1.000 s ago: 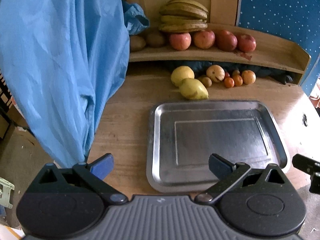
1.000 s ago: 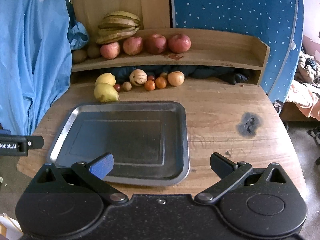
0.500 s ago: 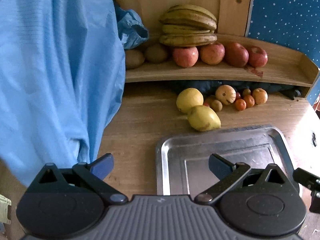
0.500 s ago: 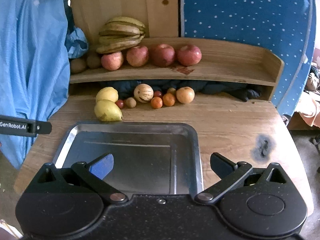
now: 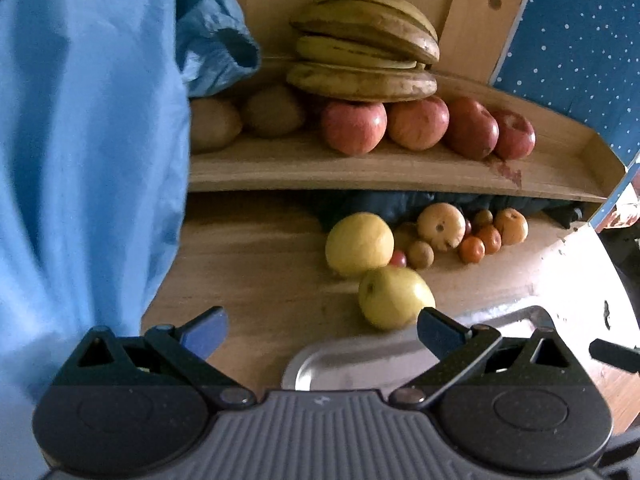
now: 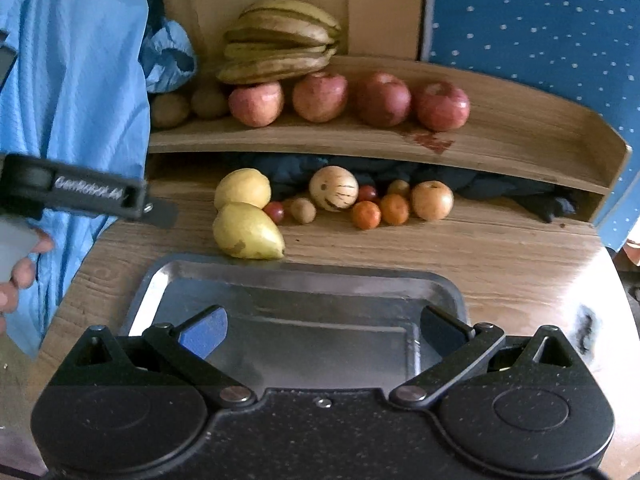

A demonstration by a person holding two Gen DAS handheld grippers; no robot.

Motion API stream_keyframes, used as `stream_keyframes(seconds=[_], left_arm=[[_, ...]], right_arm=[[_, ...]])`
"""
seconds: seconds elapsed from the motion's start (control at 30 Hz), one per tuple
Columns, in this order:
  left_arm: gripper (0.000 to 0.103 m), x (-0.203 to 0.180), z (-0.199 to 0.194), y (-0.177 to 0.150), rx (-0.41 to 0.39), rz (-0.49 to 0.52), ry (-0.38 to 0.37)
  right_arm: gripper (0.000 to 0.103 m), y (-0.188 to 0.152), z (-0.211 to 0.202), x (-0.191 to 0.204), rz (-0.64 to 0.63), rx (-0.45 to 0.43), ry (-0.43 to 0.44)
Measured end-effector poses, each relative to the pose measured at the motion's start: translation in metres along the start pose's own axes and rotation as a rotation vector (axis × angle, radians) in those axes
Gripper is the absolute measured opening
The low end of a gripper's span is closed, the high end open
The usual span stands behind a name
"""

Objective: Organize fruits
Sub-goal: 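Grasp the yellow pear with the right tool while the left tool grasps the lemon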

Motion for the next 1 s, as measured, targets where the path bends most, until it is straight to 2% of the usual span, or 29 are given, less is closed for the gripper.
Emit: stream_keyframes(seconds=[0.27, 0.4, 0.7, 1.0], left_arm=[[0.103, -0.008, 0.034, 0.025, 0.021, 0.024, 0.004], [0.103, -0.01, 0.048, 0.035, 0.029, 0.012, -0.019], [0.103, -0.011, 0.071, 0.046, 0.08, 0.014, -0.029], [0.102, -0.023, 0.087, 0.053, 0.116, 0.02, -0.095]], right_arm=[[0.102, 0.011, 0.029, 0.026, -0.053, 0.033, 0.021], [0.102, 0.022, 0.045, 0.037, -0.104, 0.036, 0.046], [0.101, 0.042, 0.081, 0.038, -0.131, 0.036, 0.096], [0.09, 0.049, 0.116, 0.043, -0.141, 0.084, 0.148]])
Point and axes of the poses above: each gripper's, at about its wrist camera, not at the fingertips, and z roughly the way its jaws point, x to its left, y to its top, the point moved 10 cm from there along z, roughly the way its jaws point, and after that the axes turned 11 degrees about y, right-handed, at the moved point
